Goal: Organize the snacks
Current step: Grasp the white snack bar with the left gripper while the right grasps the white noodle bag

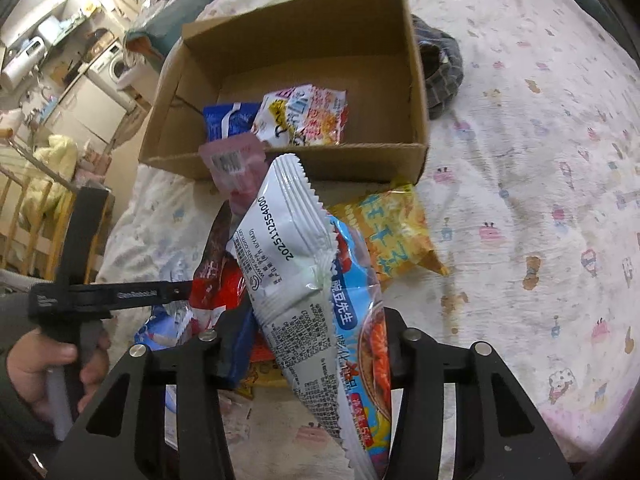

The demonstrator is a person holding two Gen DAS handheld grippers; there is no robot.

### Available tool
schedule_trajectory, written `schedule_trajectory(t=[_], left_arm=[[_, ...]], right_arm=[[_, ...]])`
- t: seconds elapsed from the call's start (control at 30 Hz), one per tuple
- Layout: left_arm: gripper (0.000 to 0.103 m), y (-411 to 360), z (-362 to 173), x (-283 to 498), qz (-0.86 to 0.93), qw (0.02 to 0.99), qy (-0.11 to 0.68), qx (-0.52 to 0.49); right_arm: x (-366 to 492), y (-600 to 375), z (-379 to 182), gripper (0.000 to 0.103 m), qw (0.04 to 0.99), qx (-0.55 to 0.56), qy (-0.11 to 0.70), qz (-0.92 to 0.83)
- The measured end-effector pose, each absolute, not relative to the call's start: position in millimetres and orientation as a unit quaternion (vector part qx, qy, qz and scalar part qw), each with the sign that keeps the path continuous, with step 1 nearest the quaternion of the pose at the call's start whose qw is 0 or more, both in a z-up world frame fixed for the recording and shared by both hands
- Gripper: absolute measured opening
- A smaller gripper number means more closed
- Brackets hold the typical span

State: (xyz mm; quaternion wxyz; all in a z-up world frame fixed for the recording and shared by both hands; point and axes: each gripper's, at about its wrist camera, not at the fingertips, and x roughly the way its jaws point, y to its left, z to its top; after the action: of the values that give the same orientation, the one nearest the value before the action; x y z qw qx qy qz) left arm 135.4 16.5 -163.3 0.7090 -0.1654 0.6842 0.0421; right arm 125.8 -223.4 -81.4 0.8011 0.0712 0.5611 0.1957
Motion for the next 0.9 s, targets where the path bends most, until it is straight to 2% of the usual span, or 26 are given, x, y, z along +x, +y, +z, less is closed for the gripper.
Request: schedule_trajectory(t=[0.13, 0.33, 0.9], left_arm=[[0.032, 5.1, -146.1, 135.9, 0.029, 0.738, 0.659, -0.141], [0.03, 7.9, -97.0, 128.8, 0.01, 0.802, 0.582, -0.135], [0.029, 19.6, -71.7, 128.0, 0.029, 0.827, 0.553, -0.094]], right_arm=[[125.5, -230.4, -76.3, 0.05, 0.804, 0.086, 0.554, 0.199], [126.9, -233.0, -70.8, 0.05, 0.806, 0.105, 0.545, 0.206], [125.4, -228.3, -61.0, 0.05, 0.82, 0.107, 0.519, 0.215]])
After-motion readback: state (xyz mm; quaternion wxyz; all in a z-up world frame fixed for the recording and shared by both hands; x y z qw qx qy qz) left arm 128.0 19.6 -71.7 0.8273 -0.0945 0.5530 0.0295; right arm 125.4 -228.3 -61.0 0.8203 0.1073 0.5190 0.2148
